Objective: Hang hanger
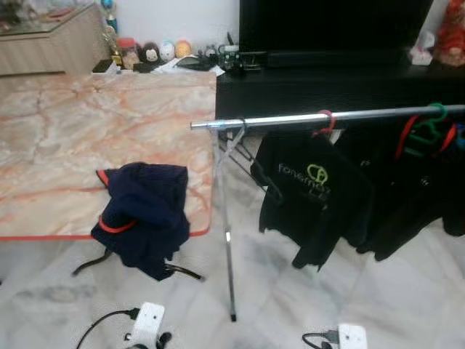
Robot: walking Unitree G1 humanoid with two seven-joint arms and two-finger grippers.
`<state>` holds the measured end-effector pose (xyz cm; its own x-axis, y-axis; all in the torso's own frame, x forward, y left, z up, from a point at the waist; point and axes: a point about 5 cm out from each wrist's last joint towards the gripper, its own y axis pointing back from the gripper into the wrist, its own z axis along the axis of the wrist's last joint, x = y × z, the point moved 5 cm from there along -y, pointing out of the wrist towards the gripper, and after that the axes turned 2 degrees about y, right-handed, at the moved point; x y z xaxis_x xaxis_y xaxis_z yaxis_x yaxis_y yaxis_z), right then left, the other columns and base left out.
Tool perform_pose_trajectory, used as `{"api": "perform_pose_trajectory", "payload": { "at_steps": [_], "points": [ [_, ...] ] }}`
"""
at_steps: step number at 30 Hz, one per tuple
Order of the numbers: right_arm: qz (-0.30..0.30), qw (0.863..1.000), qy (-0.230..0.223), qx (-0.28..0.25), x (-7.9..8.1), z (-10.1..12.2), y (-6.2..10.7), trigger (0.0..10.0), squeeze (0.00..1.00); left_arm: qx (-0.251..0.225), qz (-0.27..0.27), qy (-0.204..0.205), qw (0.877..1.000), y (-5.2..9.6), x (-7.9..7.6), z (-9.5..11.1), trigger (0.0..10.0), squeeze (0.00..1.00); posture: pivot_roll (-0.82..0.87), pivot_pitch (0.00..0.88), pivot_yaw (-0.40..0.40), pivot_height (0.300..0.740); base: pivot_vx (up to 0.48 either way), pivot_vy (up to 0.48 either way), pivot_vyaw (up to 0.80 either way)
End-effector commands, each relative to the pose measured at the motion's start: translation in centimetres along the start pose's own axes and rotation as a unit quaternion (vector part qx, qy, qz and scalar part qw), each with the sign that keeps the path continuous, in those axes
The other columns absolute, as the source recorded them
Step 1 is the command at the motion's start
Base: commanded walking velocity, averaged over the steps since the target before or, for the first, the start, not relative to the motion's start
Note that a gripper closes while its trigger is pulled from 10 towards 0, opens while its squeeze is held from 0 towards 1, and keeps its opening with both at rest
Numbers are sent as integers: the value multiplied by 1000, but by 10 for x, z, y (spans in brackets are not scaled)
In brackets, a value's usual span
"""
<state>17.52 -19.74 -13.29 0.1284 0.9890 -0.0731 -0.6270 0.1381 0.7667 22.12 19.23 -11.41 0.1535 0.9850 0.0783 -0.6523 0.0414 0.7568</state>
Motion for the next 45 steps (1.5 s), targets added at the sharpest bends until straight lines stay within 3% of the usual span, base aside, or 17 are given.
{"api": "perform_pose_trajectory", "payload": {
  "at_steps": [1, 45],
  "points": [
    [3, 1000, -1, 8, 2, -5, 1, 10000, 0, 7, -2, -2, 1000, 1, -1, -5, 10000, 0, -173, 0, 22, 740, 0, -319, 0],
    [10, 1000, -17, -12, 14, -2, 3, 10000, 0, 11, -4, -19, 1000, 3, 10, -6, 10000, 0, -195, 0, 56, 740, 0, -307, 0]
  ]
}}
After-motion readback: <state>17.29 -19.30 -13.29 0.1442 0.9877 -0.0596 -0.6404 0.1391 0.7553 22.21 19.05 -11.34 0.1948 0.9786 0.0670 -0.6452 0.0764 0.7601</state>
